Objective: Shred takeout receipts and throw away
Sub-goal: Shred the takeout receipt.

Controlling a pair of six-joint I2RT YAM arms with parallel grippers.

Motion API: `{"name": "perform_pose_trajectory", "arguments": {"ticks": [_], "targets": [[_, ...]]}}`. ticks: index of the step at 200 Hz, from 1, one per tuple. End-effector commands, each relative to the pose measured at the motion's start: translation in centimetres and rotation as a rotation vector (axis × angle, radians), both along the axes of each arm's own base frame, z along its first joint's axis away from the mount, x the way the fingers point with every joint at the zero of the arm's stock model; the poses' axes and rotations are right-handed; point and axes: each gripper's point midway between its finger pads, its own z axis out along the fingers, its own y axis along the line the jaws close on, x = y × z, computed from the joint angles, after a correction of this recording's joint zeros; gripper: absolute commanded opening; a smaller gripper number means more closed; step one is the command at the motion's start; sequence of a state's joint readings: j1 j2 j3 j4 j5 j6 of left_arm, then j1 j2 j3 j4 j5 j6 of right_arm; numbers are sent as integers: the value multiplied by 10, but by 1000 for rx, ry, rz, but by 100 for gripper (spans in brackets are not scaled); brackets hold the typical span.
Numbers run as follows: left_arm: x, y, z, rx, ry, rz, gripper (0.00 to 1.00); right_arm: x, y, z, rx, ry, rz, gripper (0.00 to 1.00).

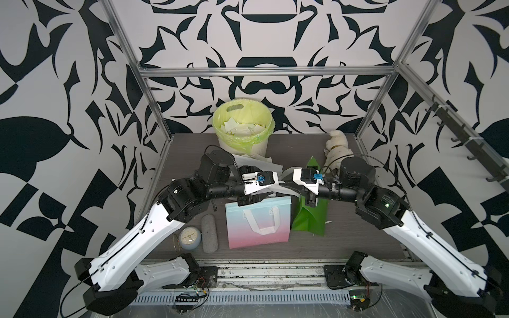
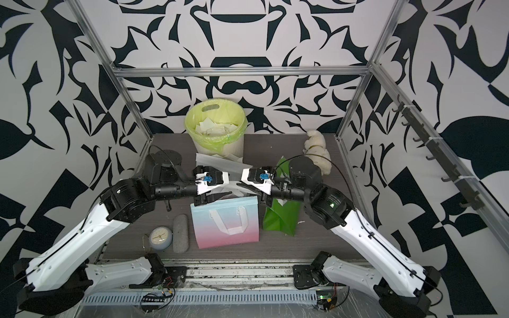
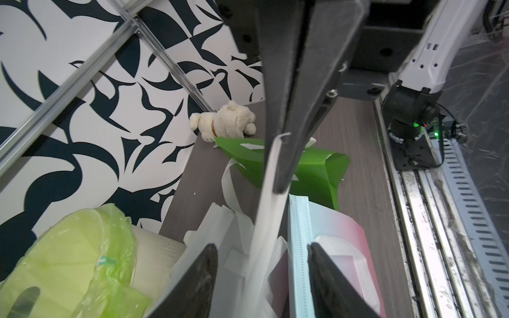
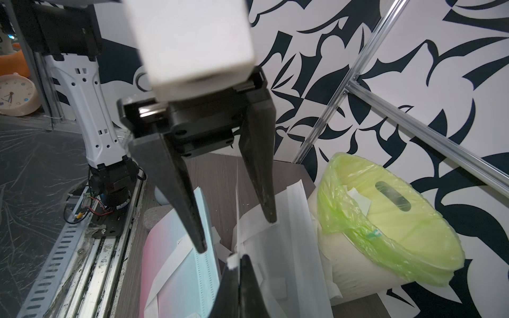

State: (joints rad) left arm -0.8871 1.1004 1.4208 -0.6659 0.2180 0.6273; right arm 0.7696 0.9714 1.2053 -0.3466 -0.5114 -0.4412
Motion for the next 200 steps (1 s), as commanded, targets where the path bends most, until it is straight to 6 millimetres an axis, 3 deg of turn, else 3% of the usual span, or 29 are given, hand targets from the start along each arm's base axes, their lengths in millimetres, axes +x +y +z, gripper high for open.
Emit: {"name": "perform_pose_trajectory", "arguments": {"ticks": [1,33,63,119,137,153,170,200], "targets": [[-2,6,8,-46,-32,22,54,-5,-6,15,53,-72,-9,0],[-14,8,13,-86,-35,-23,42,-11,-9,14,62,-75,5,0],[-14,8,8,-75,-39,-30,41,-14,-8,14,71,-81,23,0],[-13,9,5,-55,-51,-28,20,-13,-9,10,69,-83,16,0],[-12,10,2,-51,-60,-23,20,-13,-9,9,67,-89,13,0],[-12,11,1,-49,-61,-18,29,-13,-9,10,71,-94,15,0],[-11,13,0,-43,-63,-7,33,-14,-9,11,75,-95,20,0],[-9,15,-3,-33,-62,8,30,-15,-8,12,75,-93,28,0]]}}
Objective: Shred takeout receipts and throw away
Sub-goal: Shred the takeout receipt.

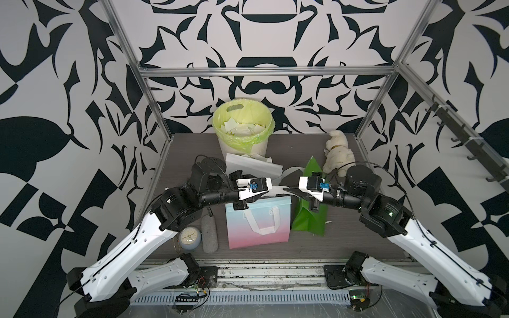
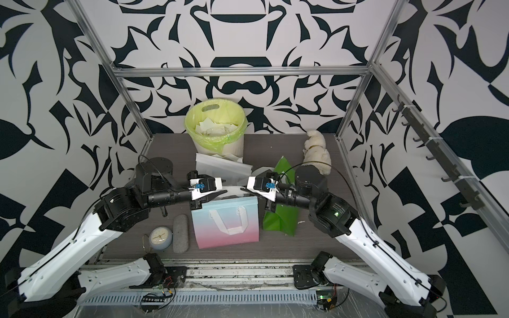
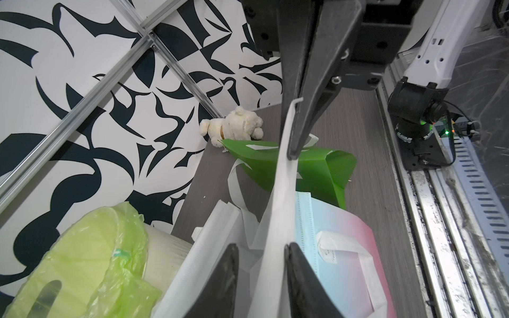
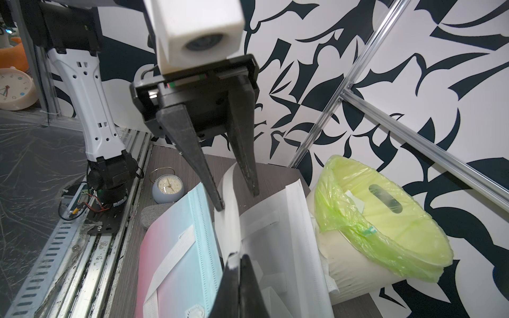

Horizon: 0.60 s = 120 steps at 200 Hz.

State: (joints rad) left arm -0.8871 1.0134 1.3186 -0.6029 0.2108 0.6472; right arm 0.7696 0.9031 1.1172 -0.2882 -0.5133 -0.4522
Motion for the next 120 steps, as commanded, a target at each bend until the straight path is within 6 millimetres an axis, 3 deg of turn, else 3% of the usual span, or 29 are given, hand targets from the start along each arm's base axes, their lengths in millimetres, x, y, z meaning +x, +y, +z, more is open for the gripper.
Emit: {"name": "perform_pose_trajectory", "arguments": {"ticks": [1,56,78,109,114,120], "targets": [[-2,4,1,-4,-12,9,30,-7,0,18,50,-55,25,0],[-5,7,0,-10,-17,0,15,-3,1,15,36,-54,17,0],[-6,7,1,-11,-16,-4,3,-3,1,14,35,-60,18,0],[-6,6,-1,17,-4,-13,0,-1,2,15,37,-77,13,0],[-7,6,-1,21,0,-15,0,0,2,15,33,-80,13,7],[-6,5,-1,27,2,-15,0,0,3,14,29,-89,15,25]]}}
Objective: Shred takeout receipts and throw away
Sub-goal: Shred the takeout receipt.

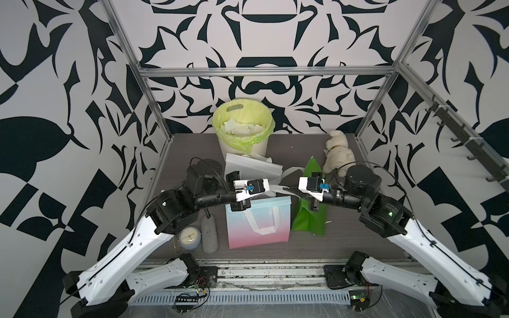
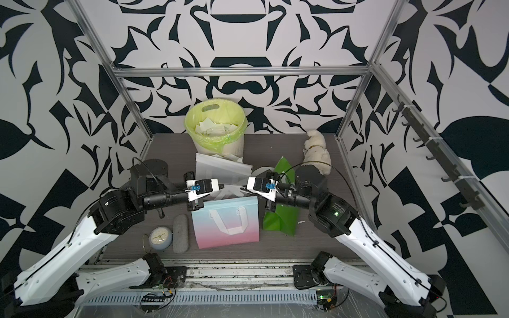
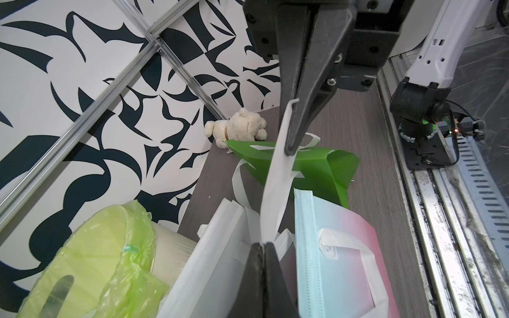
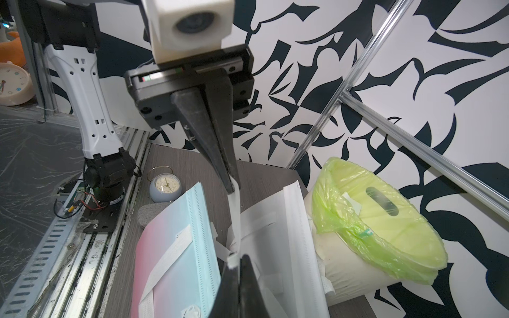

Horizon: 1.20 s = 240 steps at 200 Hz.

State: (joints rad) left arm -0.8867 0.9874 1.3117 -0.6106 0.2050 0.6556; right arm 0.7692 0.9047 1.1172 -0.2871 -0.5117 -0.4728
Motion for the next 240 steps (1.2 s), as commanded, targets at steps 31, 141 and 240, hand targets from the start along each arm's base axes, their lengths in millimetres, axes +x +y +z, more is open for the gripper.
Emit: {"name": "perform_pose_trajectory", "arguments": {"ticks": [31,141,240], "targets": [[3,-4,-9,88,32,-13,0,3,10,9,-21,-147,23,64],[3,-7,-10,105,46,-23,0,2,36,6,-127,-297,40,22],[0,-8,-10,89,65,-36,0,6,38,3,-118,-309,16,10]]}}
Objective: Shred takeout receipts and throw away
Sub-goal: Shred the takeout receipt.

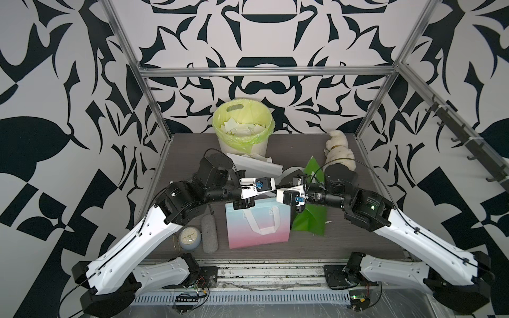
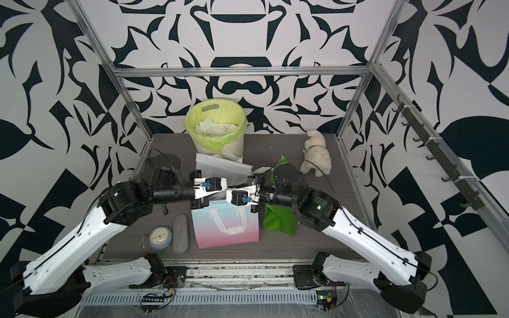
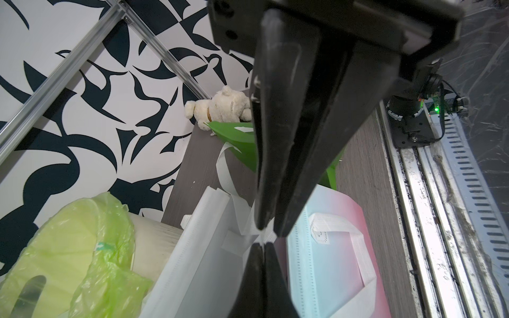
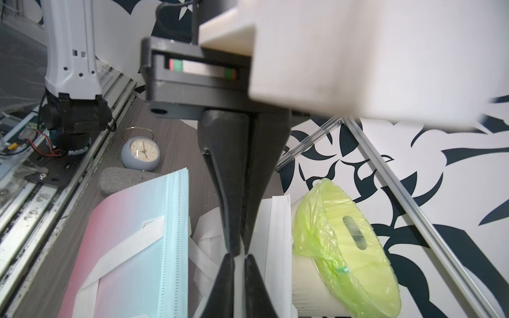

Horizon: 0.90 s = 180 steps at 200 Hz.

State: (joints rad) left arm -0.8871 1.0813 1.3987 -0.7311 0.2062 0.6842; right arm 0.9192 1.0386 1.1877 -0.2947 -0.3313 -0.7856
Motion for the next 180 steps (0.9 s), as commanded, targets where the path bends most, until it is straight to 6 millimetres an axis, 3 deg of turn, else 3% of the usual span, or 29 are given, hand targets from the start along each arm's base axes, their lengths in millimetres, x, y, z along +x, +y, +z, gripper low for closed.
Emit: {"name": "perform_pose_trajectory", "arguments": {"ticks": [1,16,34,90,150,180], "targets": [[-6,-1,7,-20,11,-23,0,-1,-1,16,50,-34,-7,10],[-8,-1,8,-29,12,-29,0,-1,-1,16,51,-34,-10,9],[-9,-2,8,-32,19,-37,0,-1,-1,16,48,-39,-11,0],[-30,-5,28,-119,72,-128,0,3,-6,4,16,-196,-31,0],[-34,15,65,-299,237,-240,0,-26,-8,4,63,-297,64,0],[-33,19,68,-310,248,-251,0,-30,-8,2,59,-307,64,0]]}}
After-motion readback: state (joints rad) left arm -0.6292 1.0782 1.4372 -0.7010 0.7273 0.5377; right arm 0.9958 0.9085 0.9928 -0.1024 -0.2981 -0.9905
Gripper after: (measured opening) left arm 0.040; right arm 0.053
